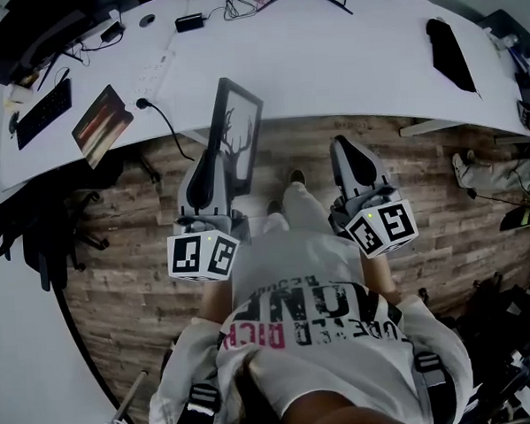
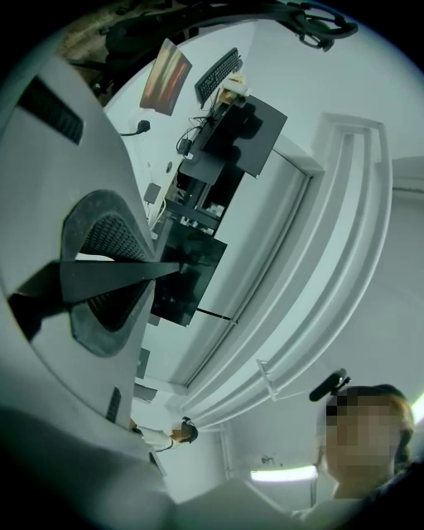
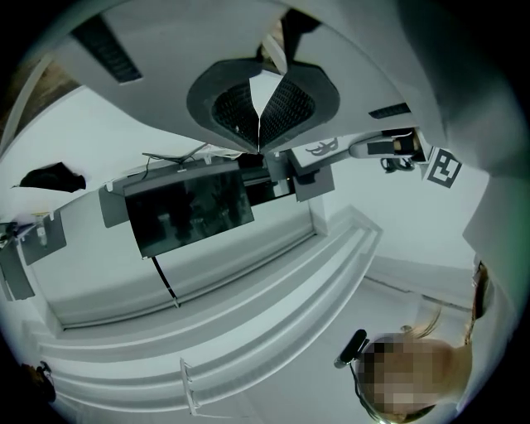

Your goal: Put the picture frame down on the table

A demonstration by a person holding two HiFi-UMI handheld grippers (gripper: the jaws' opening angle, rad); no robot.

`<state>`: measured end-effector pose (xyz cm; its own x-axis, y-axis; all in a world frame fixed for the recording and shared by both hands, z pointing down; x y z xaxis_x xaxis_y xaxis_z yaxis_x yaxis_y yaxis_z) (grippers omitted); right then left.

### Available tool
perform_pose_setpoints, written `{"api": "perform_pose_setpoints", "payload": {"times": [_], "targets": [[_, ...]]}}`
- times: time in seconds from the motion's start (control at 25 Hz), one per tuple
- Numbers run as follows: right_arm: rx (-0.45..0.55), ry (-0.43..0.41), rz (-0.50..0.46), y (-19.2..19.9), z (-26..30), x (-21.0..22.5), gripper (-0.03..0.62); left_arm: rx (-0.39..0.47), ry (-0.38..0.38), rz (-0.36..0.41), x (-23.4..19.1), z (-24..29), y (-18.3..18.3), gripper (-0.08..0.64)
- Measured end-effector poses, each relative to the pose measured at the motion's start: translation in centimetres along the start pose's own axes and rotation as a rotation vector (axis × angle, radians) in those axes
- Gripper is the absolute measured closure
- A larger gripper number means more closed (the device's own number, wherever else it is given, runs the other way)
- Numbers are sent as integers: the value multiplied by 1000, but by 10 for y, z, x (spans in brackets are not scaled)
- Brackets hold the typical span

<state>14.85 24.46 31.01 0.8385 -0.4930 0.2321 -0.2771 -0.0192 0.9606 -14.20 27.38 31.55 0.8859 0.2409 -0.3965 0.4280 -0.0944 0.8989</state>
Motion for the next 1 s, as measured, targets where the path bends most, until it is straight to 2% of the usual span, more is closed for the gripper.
{"api": "perform_pose_setpoints", "payload": {"times": [0.36,0.56,1.0], "targets": [[-30,-79,15,4,77,42,591,26,-84,1,-15,61,9,495],[-30,-126,14,-3,120,72,591,59,-102,13,-13,103,10,495],[-81,-134,15,-2,157,124,591,77,-146,25,-4,146,22,495]]}}
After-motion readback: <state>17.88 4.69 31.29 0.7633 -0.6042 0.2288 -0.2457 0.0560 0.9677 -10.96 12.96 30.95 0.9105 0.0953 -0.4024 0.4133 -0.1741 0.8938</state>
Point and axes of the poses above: the fingertips, and each gripper's own axes: z forward along the fingers, x to its right, y out of its underside, the point moved 10 cm from there along -z, backward along the fingers, and after that the axes turned 14 degrees about x, right-handed, at the moved point
